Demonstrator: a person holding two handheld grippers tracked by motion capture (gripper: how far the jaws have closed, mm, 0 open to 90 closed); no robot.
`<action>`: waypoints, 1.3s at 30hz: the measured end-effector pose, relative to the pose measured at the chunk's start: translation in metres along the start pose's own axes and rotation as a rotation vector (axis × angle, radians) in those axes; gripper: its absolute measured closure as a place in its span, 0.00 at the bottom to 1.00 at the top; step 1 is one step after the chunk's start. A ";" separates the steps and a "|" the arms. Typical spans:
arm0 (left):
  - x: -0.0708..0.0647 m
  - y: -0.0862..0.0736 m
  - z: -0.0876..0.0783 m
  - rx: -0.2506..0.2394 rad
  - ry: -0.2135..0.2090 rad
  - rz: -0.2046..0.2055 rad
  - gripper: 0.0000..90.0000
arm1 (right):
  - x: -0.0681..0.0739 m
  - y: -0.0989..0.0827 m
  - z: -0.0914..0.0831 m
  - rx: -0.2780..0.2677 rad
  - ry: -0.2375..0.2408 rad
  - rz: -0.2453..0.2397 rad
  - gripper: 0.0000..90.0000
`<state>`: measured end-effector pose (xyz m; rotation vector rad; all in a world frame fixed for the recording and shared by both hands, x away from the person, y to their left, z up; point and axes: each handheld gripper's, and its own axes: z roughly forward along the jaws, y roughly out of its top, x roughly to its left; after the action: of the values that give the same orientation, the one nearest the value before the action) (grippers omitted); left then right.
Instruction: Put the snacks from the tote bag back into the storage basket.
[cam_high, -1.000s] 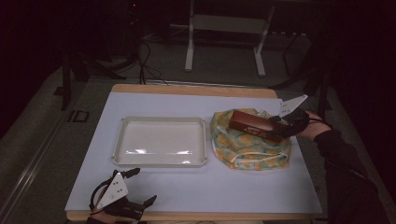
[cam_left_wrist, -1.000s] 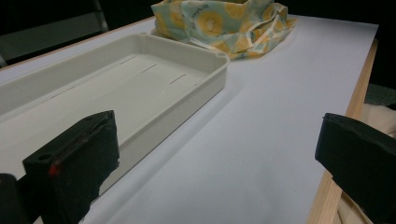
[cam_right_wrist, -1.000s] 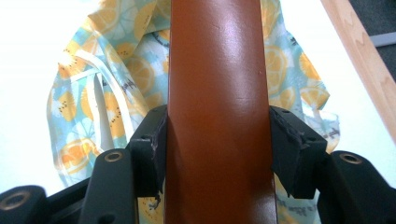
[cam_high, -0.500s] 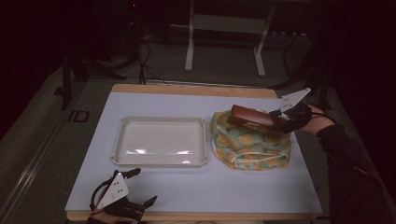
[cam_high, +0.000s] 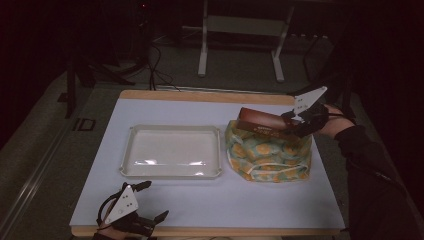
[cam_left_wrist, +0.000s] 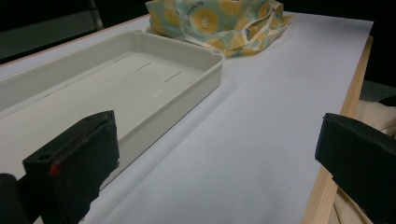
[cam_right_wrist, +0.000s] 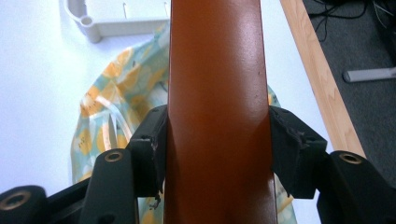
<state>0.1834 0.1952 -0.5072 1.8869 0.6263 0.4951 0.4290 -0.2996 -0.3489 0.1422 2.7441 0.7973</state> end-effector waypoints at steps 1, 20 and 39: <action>0.000 0.000 0.000 -0.002 -0.001 -0.001 0.00 | 0.000 0.002 0.000 0.001 -0.001 -0.005 0.48; 0.000 -0.001 0.000 0.010 0.000 0.003 0.00 | 0.009 0.049 0.020 -0.015 0.049 -0.090 0.48; -0.001 -0.001 0.000 0.004 -0.011 0.007 0.00 | 0.028 0.105 0.050 -0.029 0.120 -0.197 0.48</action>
<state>0.1826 0.1951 -0.5077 1.8947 0.6140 0.4885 0.4189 -0.1812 -0.3398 -0.1849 2.7991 0.8146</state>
